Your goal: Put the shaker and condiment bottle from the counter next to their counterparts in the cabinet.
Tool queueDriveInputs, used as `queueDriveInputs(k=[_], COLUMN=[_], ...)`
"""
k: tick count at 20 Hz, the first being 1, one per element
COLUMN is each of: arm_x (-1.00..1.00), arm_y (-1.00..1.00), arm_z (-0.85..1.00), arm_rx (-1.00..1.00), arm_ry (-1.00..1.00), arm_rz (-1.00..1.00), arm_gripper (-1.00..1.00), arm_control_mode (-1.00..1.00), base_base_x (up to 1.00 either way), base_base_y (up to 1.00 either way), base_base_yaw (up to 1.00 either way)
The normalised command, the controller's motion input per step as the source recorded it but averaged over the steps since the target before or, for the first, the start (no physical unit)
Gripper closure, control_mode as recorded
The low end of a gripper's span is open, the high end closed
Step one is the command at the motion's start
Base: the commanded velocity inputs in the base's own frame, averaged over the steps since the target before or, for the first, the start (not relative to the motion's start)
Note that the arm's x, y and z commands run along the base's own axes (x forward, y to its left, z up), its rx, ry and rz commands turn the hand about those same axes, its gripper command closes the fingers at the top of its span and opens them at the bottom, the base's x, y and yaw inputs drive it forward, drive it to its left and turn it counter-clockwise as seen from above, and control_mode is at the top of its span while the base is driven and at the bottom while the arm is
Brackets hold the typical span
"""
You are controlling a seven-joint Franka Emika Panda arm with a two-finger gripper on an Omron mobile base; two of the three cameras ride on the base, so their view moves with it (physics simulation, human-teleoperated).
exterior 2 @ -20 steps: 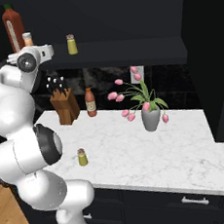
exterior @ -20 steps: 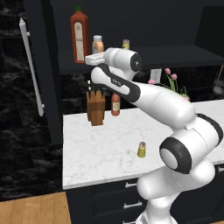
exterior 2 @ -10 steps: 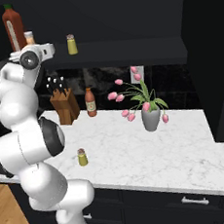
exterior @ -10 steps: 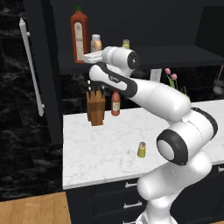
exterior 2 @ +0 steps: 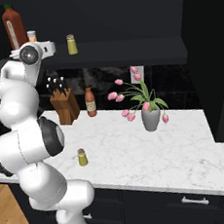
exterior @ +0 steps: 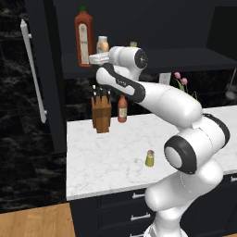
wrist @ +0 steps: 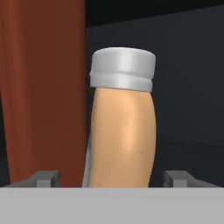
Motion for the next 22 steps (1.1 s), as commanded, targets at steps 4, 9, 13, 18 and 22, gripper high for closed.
queueDriveInputs(k=[4, 9, 13, 18, 22], arm_x=[-0.25, -0.41, -0.41, -0.28, -0.37], arm_y=[0.00, -0.05, -0.25, -0.28, -0.25], arm_z=[0.06, 0.02, 0.01, 0.15, 0.18], arm_rx=[0.00, 0.03, 0.06, 0.08, 0.07], arm_ry=[0.00, -0.01, -0.02, 0.00, 0.00], arm_rz=[-0.01, 0.00, -0.01, -0.06, -0.06], arm_gripper=[-1.00, -1.00, -1.00, -1.00, -1.00], arm_control_mode=[-1.00, -1.00, -1.00, -1.00, -1.00], base_base_x=[0.00, 0.00, 0.00, 0.00, 0.00], base_base_y=[0.00, 0.00, 0.00, 0.00, 0.00], base_base_yaw=[0.00, 0.00, 0.00, 0.00, 0.00])
